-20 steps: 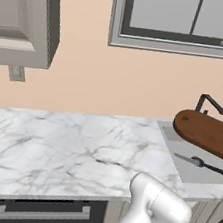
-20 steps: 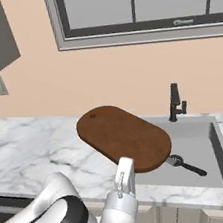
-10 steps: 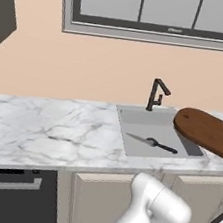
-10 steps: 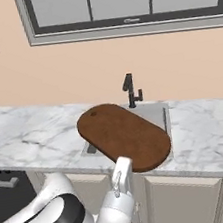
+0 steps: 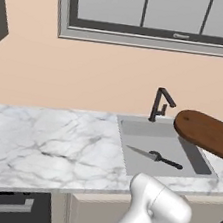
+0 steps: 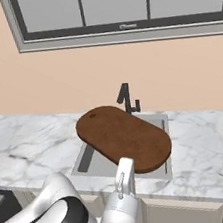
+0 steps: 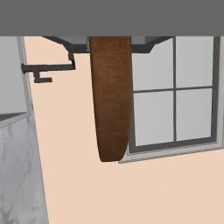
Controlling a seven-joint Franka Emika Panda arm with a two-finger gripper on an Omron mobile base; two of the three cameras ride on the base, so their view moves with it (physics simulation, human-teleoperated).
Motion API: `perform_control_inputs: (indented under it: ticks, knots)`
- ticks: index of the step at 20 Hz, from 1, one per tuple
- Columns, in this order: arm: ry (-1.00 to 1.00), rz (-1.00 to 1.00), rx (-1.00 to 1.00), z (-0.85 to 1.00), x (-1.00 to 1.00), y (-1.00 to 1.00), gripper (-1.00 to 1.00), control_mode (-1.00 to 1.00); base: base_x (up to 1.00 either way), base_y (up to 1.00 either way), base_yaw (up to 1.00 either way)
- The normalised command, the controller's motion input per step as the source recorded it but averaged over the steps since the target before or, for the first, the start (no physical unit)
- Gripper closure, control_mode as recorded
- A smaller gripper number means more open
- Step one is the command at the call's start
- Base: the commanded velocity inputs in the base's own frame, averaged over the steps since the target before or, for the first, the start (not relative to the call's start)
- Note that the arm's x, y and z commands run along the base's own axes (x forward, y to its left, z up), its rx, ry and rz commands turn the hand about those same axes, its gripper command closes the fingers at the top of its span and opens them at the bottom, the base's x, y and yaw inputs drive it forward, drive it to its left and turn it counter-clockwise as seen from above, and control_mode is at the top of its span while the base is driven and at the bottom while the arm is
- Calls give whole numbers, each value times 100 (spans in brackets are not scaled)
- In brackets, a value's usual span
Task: Move the cutting board and knife to the sink. Then move spray from the cabinet to the counter.
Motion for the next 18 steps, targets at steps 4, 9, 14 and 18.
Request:
perform_control_inputs:
  ticks: [4, 9, 14, 18]
  knots:
    - [0, 0, 0, 0, 0, 0, 100, 100, 77, -76, 20]
    - [0, 0, 0, 0, 0, 0, 100, 100, 43, -74, 36]
    - [15, 5, 1, -2, 11, -8, 100, -100, 0, 0, 0]
    - [5, 0, -7, -34, 25, 4, 100, -100, 0, 0, 0]
